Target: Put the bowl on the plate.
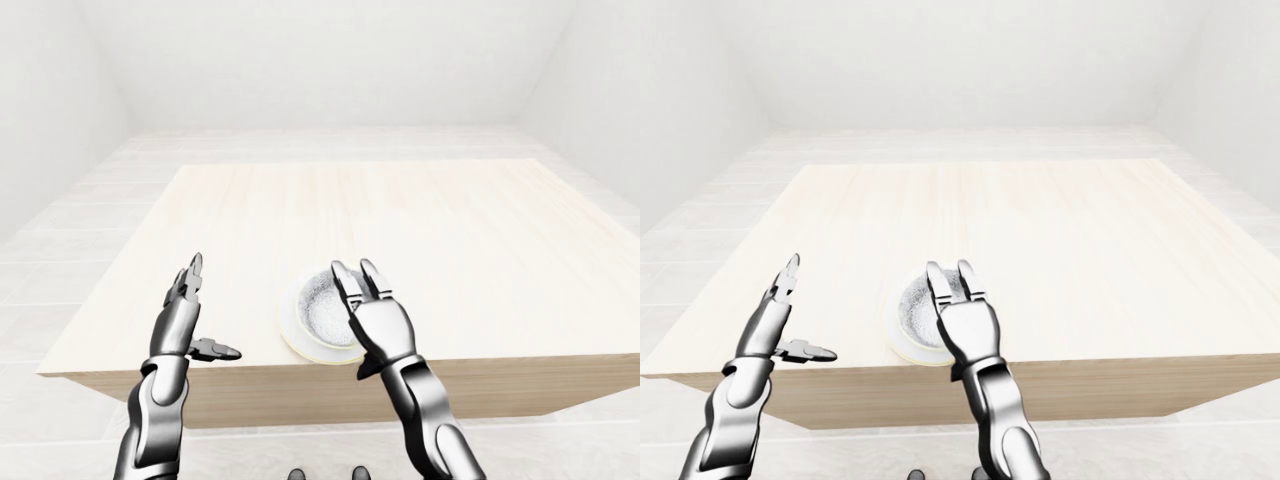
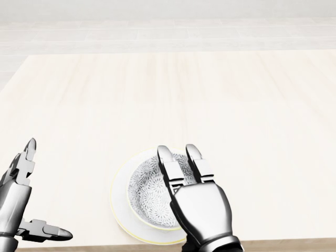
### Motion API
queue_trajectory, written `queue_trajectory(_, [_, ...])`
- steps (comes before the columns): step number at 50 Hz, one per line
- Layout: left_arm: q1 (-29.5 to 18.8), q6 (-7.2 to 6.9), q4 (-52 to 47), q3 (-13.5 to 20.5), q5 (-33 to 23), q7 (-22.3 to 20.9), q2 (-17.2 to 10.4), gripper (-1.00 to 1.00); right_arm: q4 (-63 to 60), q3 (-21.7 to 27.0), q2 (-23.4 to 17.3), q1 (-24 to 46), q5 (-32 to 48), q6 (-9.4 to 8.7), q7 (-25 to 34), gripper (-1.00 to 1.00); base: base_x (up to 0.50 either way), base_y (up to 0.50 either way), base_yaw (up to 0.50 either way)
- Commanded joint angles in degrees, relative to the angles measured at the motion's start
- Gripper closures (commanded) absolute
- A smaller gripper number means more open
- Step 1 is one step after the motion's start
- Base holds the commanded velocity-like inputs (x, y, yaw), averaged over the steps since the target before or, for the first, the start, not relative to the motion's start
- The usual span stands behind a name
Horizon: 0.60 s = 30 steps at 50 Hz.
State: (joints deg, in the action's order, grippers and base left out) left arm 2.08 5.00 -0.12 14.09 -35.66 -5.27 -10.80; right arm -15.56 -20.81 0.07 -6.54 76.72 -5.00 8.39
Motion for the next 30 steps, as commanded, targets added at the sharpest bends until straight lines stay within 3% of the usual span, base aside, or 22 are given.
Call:
queue_trajectory(1, [-0.4,0.0,0.05,-0.02,0.18,-0.2,-0.12,-1.0,-6.2,1.28,0.5,0.45,-2.84,0.0,5.46,-1.0,0.0,0.0,0.0])
queue_trajectory(19, [-0.19,0.0,-0.94,0.09,0.47,-0.55,-0.07,-1.0,-23.72,5.53,2.29,3.89,-6.33,0.0,22.61,-1.0,0.0,0.0,0.0])
queue_trajectory(30, [1.15,0.0,-3.1,0.43,0.52,-1.37,0.45,-1.0,-24.98,9.46,2.27,7.54,-7.65,0.0,26.42,-1.0,0.0,0.0,0.0])
